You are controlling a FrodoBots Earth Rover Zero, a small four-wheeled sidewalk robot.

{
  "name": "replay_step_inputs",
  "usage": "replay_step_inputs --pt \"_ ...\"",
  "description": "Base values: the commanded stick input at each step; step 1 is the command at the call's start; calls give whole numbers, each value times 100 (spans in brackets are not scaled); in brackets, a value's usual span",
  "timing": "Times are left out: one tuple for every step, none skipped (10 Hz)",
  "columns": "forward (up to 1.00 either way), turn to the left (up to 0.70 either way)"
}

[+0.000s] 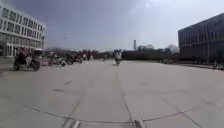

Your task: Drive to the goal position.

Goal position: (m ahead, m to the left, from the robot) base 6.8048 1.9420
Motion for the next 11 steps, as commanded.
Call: replay_step_inputs --pt "85 -30" --pt "85 -20" --pt "85 -10" --pt "85 -1" --pt "85 1" --pt "85 1" --pt "85 1" --pt "85 1" --pt "85 1" --pt "85 1" --pt "85 2"
